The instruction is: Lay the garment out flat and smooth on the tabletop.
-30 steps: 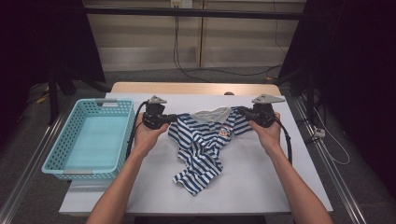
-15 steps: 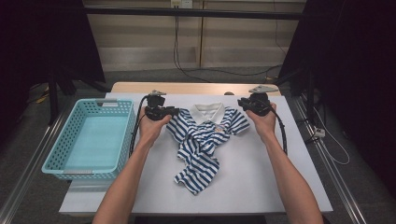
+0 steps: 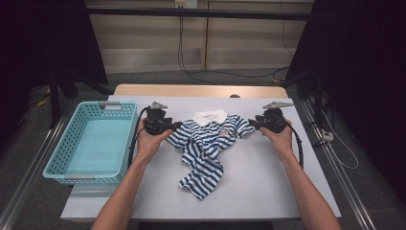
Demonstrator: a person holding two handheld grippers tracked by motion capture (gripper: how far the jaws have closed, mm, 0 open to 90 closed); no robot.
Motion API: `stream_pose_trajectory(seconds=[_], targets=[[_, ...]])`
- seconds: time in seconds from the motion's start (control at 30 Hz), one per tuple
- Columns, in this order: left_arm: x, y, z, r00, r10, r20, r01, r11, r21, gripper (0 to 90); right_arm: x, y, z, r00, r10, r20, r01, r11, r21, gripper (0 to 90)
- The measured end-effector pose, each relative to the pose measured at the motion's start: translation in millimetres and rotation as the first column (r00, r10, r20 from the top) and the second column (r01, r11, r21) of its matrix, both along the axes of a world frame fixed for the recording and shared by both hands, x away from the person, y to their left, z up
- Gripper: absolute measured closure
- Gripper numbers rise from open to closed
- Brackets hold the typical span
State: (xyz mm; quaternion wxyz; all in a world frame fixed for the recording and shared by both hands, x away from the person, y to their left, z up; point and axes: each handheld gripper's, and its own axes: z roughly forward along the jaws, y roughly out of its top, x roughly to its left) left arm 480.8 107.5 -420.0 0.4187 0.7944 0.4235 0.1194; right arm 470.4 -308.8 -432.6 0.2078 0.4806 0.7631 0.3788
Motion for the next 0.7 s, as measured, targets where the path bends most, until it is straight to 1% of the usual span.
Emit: stream_pose_trajectory(seconds=[0.03,0.07,0.1,0.13,0.17,0.2,0.23,0.27,0.3,0.33,0.37,0.4,0.43,0.47,0.5,0.53,0.57,0.6,0.63,0.67,0.7], targets=[[-1.9,1.4,-1.5,1.0000,0.003,-0.003,-0.003,1.0000,0.007,54.3,0.4,-0.5,-2.4,0.9998,-0.006,-0.018,0.006,1.000,-0.006,58.7],[-2.7,4.8,-2.1,0.9996,-0.028,-0.008,0.028,0.9982,0.054,59.7,0.9,-1.0,-5.2,0.9996,-0.010,-0.026,0.009,1.000,-0.008,58.6],[-5.4,2.1,-6.4,0.9999,-0.006,-0.013,0.007,0.9998,0.018,65.8,2.4,-2.4,-8.1,0.9995,-0.009,-0.031,0.008,1.000,-0.011,58.9],[-6.2,3.9,-8.7,0.9999,-0.008,-0.013,0.009,0.9993,0.036,65.7,3.2,-3.0,-10.4,0.9986,-0.022,-0.048,0.021,1.000,-0.012,60.3],[-6.5,6.6,-11.7,0.9998,-0.003,-0.018,0.003,0.9994,0.033,65.3,4.7,-4.1,-13.0,0.9986,-0.025,-0.046,0.024,0.999,-0.021,60.7],[-7.0,8.2,-15.4,0.9994,0.014,-0.031,-0.013,0.9995,0.029,64.7,5.6,-4.7,-15.4,0.9979,-0.023,-0.061,0.022,1.000,-0.009,60.6],[-6.6,9.2,-19.1,0.9994,0.014,-0.031,-0.012,0.9991,0.041,63.5,6.7,-4.8,-17.6,0.9976,-0.020,-0.066,0.019,1.000,-0.007,60.3],[-6.8,9.3,-23.0,0.9984,0.030,-0.047,-0.028,0.9990,0.034,60.4,7.1,-3.1,-19.4,0.9969,-0.015,-0.077,0.015,1.000,-0.009,60.3],[-6.3,9.6,-25.3,0.9978,0.038,-0.054,-0.036,0.9987,0.036,56.7,8.3,-2.3,-21.7,0.9963,-0.004,-0.085,0.002,1.000,-0.023,59.1],[-5.5,9.0,-26.9,0.9976,0.038,-0.058,-0.036,0.9986,0.038,53.3,9.0,-0.5,-24.6,0.9935,0.006,-0.114,-0.008,1.000,-0.016,56.2],[-4.8,7.7,-28.4,0.9978,0.034,-0.057,-0.032,0.9984,0.047,51.6,8.5,0.7,-26.4,0.9934,0.004,-0.115,-0.006,1.000,-0.012,55.9],[-4.1,5.3,-30.4,0.9982,0.043,-0.042,-0.041,0.9972,0.062,50.6,8.8,1.1,-26.8,0.9937,-0.007,-0.112,0.006,1.000,-0.007,57.2],[-2.4,6.2,-30.7,0.9986,0.043,-0.031,-0.039,0.9942,0.100,49.9,9.9,1.8,-27.3,0.9946,-0.008,-0.103,0.007,1.000,-0.013,60.8],[-1.9,6.8,-31.4,0.9974,0.060,-0.039,-0.057,0.9941,0.093,48.6,10.1,3.5,-26.9,0.9951,-0.012,-0.099,0.009,1.000,-0.029,65.8],[-0.6,10.9,-30.5,0.9986,0.033,-0.040,-0.028,0.9913,0.129,48.5,10.5,4.7,-27.4,0.9953,-0.008,-0.096,0.007,1.000,-0.017,73.0],[-1.5,10.6,-31.5,0.9967,0.073,-0.034,-0.069,0.9904,0.120,48.1,10.8,5.2,-28.3,0.9958,0.001,-0.092,-0.002,1.000,-0.003,78.1],[-1.8,10.2,-33.1,0.9945,0.097,-0.041,-0.092,0.9905,0.103,47.6,10.5,6.1,-28.8,0.9955,-0.014,-0.094,0.014,1.000,0.004,82.6],[-1.6,11.4,-34.4,0.9935,0.103,-0.048,-0.097,0.9896,0.106,47.5,10.9,6.1,-28.8,0.9943,-0.020,-0.104,0.022,1.000,0.019,86.5],[-0.8,15.5,-33.7,0.9959,0.076,-0.049,-0.070,0.9893,0.128,48.4,12.0,5.1,-29.4,0.9952,-0.010,-0.097,0.012,1.000,0.023,89.3],[-0.8,16.6,-33.9,0.9953,0.078,-0.057,-0.071,0.9908,0.115,48.9,12.4,4.8,-29.3,0.9953,-0.014,-0.095,0.017,1.000,0.023,89.7],[-1.2,17.1,-33.6,0.9950,0.079,-0.062,-0.071,0.9911,0.113,49.2,12.4,4.8,-28.8,0.9949,-0.028,-0.097,0.030,0.999,0.018,90.0]])
